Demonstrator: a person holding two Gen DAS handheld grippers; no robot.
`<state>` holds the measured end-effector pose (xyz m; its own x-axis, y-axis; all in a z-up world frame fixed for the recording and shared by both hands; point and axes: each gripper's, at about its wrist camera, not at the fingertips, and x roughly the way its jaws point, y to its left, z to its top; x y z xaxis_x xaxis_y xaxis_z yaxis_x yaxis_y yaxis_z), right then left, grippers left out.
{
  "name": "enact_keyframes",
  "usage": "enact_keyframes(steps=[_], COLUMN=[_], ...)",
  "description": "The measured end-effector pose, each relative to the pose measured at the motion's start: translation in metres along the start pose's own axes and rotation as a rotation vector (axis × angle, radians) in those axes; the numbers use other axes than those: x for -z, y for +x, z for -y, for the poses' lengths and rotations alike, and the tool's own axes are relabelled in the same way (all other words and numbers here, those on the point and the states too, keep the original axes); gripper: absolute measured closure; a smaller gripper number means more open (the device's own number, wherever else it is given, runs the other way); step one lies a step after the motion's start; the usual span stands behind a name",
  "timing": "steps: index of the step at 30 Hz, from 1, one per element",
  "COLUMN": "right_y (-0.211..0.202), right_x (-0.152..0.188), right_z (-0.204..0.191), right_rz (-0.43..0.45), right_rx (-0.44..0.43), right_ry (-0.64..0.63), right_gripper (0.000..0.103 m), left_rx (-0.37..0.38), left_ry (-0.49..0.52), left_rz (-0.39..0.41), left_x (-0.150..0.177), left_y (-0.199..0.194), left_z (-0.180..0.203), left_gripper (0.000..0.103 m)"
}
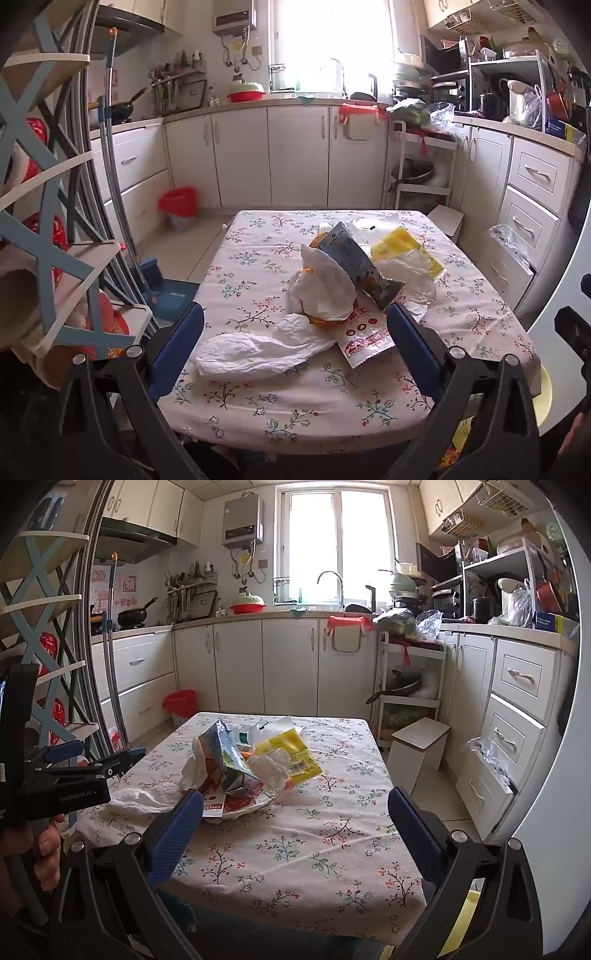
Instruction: Collect trash
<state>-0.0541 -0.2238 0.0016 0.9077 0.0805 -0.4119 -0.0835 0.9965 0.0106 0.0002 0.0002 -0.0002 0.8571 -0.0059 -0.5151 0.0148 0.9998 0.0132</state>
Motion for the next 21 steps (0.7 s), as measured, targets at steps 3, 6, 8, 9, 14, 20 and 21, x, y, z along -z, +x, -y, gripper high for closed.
enact_keyframes(steps=[3,6,8,9,14,20,21], right_y=[0.001,0.002,0.002,0.002,0.001,0.004,0.004], right_x=[0.000,0.001,0.001,0.001,0.000,0.002,0.002], right_z=[0.000,0.000,0.000,0.000,0.001,-0.001,-0.002], right_rz=[-0.002,-0.004,-0.006,-0.006,-0.009,-0.010,-0.009], right_rx=[0.001,0.000,0.001,0.001,0.001,0.000,0.000], right_ry=[0.002,0.002,0.003,0.003,0.003,0.003,0.003], right_gripper=[0.007,0.007,0.007,0.007,0.007,0.007,0.007], left_rx=[-0.005,-0.003,-0.001,0.001,-0.010,-0.009,-0.011], left_ry=[0.005,0.000,-0.006,-0.009,-0.011,-0.012,-0.012], left_rz=[0.019,0.019,0.015,0.011,0.012,0.012,0.013], left_x=[-0.001,-0.002,-0.002,-0.002,-0.001,-0.001,-0.001], left_y=[-0.005,-0.008,-0.009,-0.009,-0.002,-0.002,-0.002], left_z=[-0.003,-0.006,-0.008,-0.009,-0.002,-0.002,-0.002], left_gripper=[0.008,0.008,0.008,0.008,0.008,0.008,0.008])
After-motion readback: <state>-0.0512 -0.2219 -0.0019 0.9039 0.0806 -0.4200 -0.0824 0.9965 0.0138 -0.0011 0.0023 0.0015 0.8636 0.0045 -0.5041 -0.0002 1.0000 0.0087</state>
